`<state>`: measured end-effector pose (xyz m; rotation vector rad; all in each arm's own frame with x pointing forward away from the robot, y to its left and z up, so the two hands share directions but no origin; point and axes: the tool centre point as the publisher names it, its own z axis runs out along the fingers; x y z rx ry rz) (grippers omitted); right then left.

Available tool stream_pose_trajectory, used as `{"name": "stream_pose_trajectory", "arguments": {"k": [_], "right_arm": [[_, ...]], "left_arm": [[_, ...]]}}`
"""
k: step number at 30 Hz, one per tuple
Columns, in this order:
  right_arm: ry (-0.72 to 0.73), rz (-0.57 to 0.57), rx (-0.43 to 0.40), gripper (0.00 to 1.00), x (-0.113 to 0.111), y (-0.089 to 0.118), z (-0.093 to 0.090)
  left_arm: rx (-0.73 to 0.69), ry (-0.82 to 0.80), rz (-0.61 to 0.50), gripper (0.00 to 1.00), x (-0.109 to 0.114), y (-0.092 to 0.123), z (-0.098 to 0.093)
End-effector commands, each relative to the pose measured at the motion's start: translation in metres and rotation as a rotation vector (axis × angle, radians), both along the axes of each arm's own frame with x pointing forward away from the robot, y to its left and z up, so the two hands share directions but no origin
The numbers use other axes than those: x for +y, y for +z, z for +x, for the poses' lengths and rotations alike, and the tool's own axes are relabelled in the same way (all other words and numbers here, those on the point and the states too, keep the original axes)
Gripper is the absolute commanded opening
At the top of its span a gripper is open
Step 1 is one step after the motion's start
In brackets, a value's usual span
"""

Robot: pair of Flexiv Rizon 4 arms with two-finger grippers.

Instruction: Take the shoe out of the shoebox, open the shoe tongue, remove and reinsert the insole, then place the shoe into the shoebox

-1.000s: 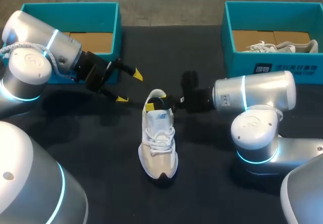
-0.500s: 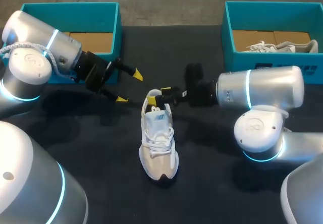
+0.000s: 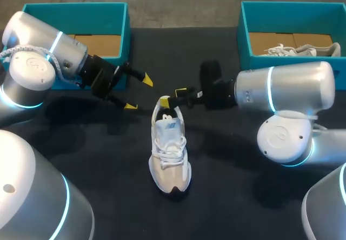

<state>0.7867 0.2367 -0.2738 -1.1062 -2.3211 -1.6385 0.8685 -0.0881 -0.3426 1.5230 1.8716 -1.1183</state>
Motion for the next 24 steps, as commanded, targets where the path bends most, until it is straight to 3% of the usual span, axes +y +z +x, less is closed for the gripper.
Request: {"name": "stream_pose_trajectory", "arguments": {"k": [1, 2, 3, 4, 12, 24], "right_arm": [[-0.099, -0.146, 0.003, 0.49, 0.002, 0.013, -0.004], [-0.1, -0.149, 0.003, 0.46, 0.002, 0.013, -0.005], [-0.101, -0.154, 0.002, 0.18, 0.002, 0.014, -0.005], [-0.103, -0.161, 0.003, 0.0, 0.003, 0.014, -0.006], [-0.162, -0.249, 0.019, 0.0, 0.004, 0.019, -0.011], [-0.344, -0.454, 0.038, 0.0, 0.012, 0.028, -0.022]], "left_arm": [[-0.002, 0.002, 0.0, 1.0, 0.0, 0.0, -0.001], [-0.003, 0.0, 0.001, 1.0, 0.001, 0.0, 0.0], [-0.008, -0.002, 0.007, 1.0, 0.005, 0.002, 0.0], [-0.012, 0.007, 0.017, 1.0, 0.008, 0.003, 0.0], [0.015, 0.023, 0.098, 1.0, 0.032, 0.021, -0.012], [0.053, 0.016, 0.264, 1.0, 0.067, 0.043, -0.012]]}}
